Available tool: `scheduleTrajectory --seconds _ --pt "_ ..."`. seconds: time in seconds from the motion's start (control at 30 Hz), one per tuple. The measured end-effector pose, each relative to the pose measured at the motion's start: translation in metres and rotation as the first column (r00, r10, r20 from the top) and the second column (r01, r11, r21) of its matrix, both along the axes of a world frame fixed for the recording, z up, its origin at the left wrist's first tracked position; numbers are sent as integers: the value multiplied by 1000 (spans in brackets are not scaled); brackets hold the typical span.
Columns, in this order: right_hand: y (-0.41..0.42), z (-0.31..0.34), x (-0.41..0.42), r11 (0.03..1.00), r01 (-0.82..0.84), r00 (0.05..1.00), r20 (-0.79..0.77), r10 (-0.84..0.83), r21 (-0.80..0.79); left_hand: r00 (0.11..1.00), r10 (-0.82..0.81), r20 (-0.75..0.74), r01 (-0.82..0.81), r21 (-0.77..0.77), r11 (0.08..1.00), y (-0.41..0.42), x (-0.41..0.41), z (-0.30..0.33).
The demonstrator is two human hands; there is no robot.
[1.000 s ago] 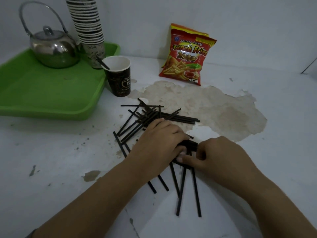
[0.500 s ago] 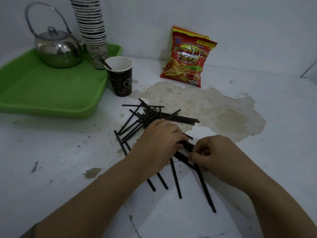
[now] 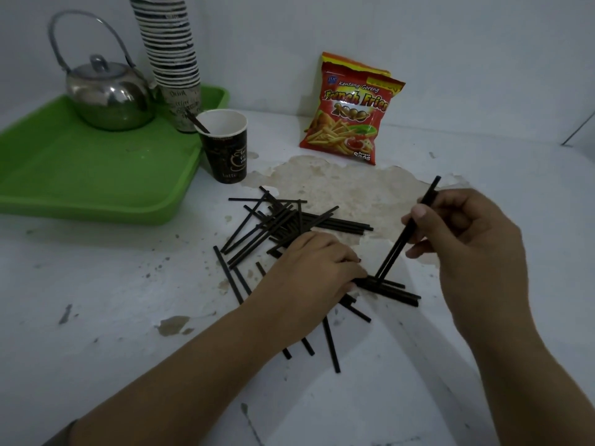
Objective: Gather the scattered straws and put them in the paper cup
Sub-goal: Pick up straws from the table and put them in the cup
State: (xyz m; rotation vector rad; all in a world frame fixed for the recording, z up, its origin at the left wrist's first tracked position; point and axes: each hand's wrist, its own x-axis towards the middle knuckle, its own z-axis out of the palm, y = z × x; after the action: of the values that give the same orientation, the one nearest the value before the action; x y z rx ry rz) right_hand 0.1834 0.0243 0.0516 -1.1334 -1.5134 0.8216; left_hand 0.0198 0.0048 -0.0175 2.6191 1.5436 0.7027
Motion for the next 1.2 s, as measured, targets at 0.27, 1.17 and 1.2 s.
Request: scheduleTrajectory --seconds 0.27,1.17,1.2 --pt "-1 -4 -3 996 47 997 61 -51 74 994 -63 89 55 92 994 1 1 0" --pt "6 -27 -9 949 -30 958 281 -62 314 750 39 661 -324 314 893 -12 -19 43" --pt "6 -28 -9 950 -29 959 278 -62 312 741 35 671 -317 305 898 -12 -20 42"
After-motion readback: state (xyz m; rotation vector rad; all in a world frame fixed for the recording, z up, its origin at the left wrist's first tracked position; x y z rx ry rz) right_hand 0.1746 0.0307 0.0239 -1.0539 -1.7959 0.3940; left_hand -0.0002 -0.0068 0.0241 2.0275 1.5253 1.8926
